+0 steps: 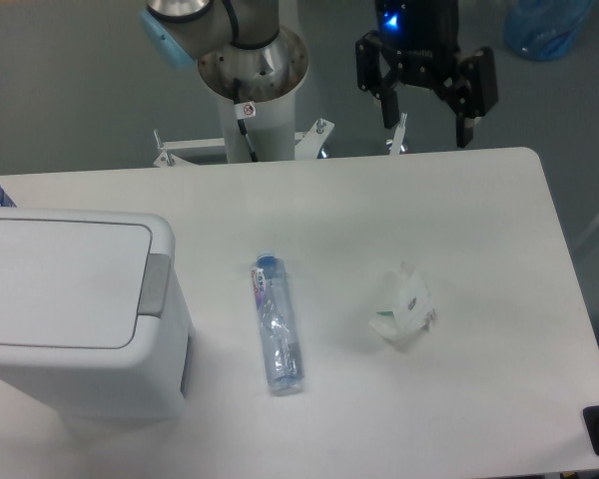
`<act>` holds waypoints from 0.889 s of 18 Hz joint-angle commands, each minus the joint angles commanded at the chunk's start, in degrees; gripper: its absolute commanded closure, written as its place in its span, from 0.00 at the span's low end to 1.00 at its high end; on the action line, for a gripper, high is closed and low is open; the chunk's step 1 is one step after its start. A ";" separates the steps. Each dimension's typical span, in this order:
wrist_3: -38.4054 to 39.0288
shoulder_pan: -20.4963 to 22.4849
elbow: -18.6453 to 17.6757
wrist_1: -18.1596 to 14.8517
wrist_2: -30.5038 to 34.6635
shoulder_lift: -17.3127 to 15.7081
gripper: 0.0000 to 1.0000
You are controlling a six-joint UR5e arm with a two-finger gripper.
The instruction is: Open the trash can
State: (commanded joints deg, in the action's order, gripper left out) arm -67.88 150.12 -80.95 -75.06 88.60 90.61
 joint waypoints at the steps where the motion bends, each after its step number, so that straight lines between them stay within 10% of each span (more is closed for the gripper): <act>1: 3.16 -0.18 0.09 0.00 -1.48 0.35 0.00; 7: 23.90 -1.05 -0.35 5.53 -12.30 1.40 0.00; 16: 41.58 -11.07 -0.70 9.40 -12.13 5.89 0.00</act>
State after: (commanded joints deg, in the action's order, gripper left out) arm -26.29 139.05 -81.65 -65.66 76.46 96.50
